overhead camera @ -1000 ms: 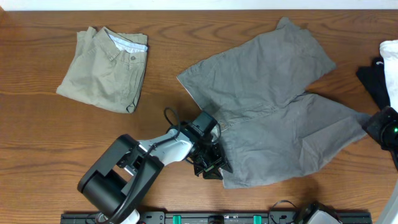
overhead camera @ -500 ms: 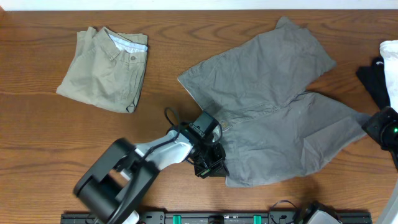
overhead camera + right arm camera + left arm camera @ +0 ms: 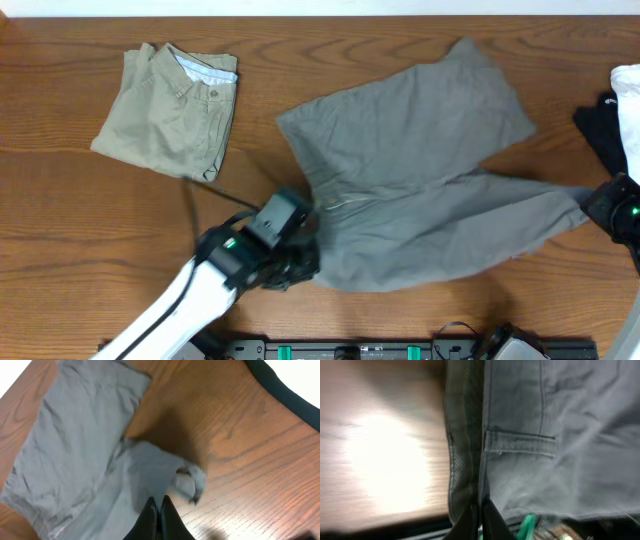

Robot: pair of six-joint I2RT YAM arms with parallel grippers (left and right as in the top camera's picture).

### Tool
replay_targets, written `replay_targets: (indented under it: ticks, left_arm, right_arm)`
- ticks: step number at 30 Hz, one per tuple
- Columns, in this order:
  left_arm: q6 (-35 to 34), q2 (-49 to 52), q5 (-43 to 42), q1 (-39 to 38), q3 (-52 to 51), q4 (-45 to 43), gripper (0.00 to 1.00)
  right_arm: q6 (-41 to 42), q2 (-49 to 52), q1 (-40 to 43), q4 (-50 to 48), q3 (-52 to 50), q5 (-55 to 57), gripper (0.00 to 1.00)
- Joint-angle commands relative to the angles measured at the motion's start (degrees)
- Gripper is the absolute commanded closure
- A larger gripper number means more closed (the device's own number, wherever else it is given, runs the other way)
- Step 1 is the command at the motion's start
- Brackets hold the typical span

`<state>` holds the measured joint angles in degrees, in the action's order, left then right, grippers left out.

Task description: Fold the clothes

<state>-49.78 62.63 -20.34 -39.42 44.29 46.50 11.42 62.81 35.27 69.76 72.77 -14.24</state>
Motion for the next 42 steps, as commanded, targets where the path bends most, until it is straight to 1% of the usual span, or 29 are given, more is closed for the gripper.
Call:
replay_targets:
  ticks: [1, 4, 6, 9, 13, 15, 18, 19, 21, 23, 25, 26, 27, 28, 30, 31, 32, 36, 42]
  left_arm:
    - [1.97, -7.78, 9.77, 0.24, 0.70, 5.62, 0.94]
    - [1.46, -14.51, 12.92, 0.24, 0.74, 11.37, 0.94]
    - [1.51, -17.42, 14.62, 0.26, 0.74, 11.96, 0.94]
    - [2.29, -18.03, 16.94, 0.26, 1.07, 10.86, 0.94]
    - [8.20, -13.92, 18.73, 1.70, 1.66, 3.98, 0.94]
    - [12.70, -9.90, 18.75, 4.07, 2.45, -1.36, 0.94]
    - [16.92, -3.41, 19.54, 8.66, 4.07, -6.73, 0.94]
    - [18.80, -0.90, 17.51, 10.34, 4.94, -7.69, 0.94]
    - [22.01, 3.30, 10.12, 12.50, 6.43, -7.89, 0.94]
    - [22.05, 6.64, 1.05, 12.76, 6.75, -7.37, 0.92]
    - [20.06, 9.40, -7.04, 11.80, 6.73, -6.45, 0.90]
    - [19.89, 10.58, -9.81, 10.84, 6.73, -6.32, 0.88]
    - [19.50, 11.34, -11.28, 10.12, 6.73, -6.29, 0.84]
    - [18.67, 12.28, -13.25, 9.03, 6.73, -6.32, 0.77]
    - [17.99, 14.05, -15.02, 6.51, 6.73, -6.45, 0.67]
    - [17.99, 14.84, -14.27, 5.55, 6.64, -6.27, 0.61]
    - [17.77, 15.82, -13.03, 4.76, 6.43, -6.27, 0.57]
    - [15.54, 21.07, -10.99, 4.13, 6.23, -7.02, 0.57]
    - [13.20, 28.72, -18.53, 3.21, 6.23, -13.57, 0.57]
  right_arm:
    - [-1.22, -2.45, -0.42, 0.37, 0.70, -1.44, 0.99]
    - [-1.16, -2.99, -0.42, 0.20, 0.72, -3.34, 0.99]
    - [-0.72, -2.45, -0.46, -1.16, 0.70, -6.01, 0.99]
    - [1.79, -0.17, -1.33, -5.60, 0.70, -8.63, 0.99]
    - [5.33, 4.90, -5.42, -14.58, 0.70, -10.23, 0.99]
    - [6.03, 8.22, -8.61, -20.68, 0.70, -10.23, 0.99]
    - [7.43, 13.18, -13.00, -28.17, 0.70, -10.23, 0.99]
    - [8.17, 15.19, -14.71, -29.97, 0.70, -10.23, 0.99]
    - [8.74, 17.99, -16.83, -31.34, 0.70, -10.23, 0.99]
    - [8.74, 19.85, -18.05, -31.45, 0.72, -10.21, 0.99]
    - [8.72, 20.79, -18.43, -31.28, 0.72, -9.99, 0.99]
    - [8.70, 20.81, -18.40, -31.17, 0.70, -9.97, 0.99]
    - [8.70, 20.79, -18.40, -31.17, 0.72, -9.94, 0.99]
    - [8.70, 20.57, -18.40, -31.17, 0.72, -9.99, 0.99]
    - [8.72, 20.02, -18.40, -30.99, 0.72, -9.99, 0.99]
    - [8.72, 19.78, -18.40, -30.71, 0.72, -9.99, 0.99]
    - [8.72, 19.54, -18.40, -30.40, 0.72, -9.99, 0.99]
    - [8.70, 19.06, -18.40, -29.62, 0.72, -10.05, 0.99]
    - [8.70, 19.06, -18.40, -28.35, 0.72, -10.01, 0.99]
